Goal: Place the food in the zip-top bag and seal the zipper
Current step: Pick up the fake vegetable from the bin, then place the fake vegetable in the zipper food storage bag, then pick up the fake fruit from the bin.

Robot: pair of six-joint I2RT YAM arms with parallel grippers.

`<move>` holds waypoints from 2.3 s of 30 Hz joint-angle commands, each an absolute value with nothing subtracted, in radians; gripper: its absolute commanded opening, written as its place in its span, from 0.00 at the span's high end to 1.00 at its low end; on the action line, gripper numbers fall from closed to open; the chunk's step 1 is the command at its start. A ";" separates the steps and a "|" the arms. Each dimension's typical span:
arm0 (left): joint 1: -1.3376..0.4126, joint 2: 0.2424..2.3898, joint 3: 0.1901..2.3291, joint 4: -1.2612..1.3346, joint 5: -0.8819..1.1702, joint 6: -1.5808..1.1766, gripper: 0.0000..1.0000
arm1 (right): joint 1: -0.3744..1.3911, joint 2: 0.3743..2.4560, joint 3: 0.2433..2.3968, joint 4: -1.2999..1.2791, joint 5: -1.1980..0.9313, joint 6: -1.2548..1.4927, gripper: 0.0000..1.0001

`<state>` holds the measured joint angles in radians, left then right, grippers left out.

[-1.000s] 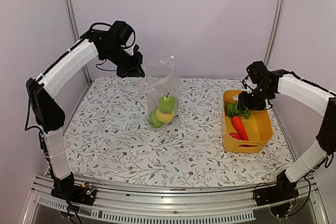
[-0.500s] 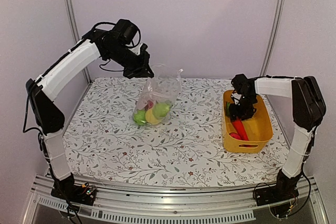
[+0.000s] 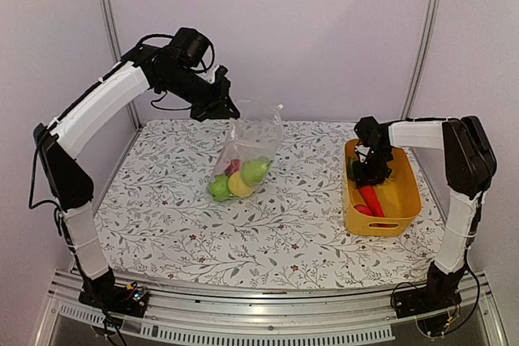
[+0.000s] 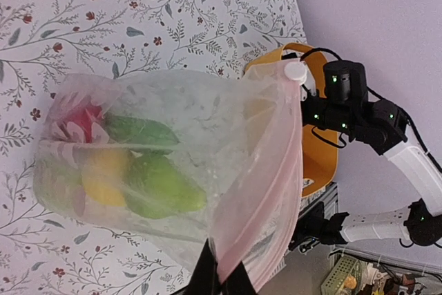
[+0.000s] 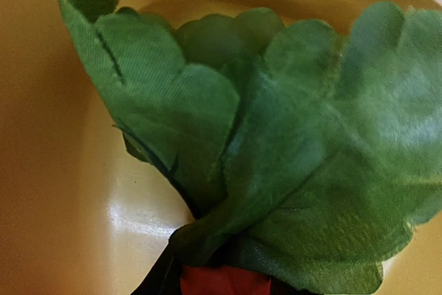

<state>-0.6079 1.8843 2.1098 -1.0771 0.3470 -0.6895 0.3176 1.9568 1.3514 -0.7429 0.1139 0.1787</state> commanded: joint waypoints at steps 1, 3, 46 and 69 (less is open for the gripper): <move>-0.637 1.865 2.166 -1.046 0.393 -0.722 1.00 | 0.311 1.830 1.330 -0.756 0.150 0.190 0.73; -0.647 1.865 2.171 -1.027 0.408 -0.744 1.00 | 0.310 1.745 1.345 -0.776 0.146 0.191 0.75; -0.613 1.874 2.059 -0.911 0.467 -0.826 1.00 | 0.716 1.639 1.473 0.371 -0.294 0.348 0.60; -0.600 1.886 2.035 -0.881 0.493 -0.814 1.00 | 0.723 1.361 1.399 -0.367 -0.177 0.153 0.16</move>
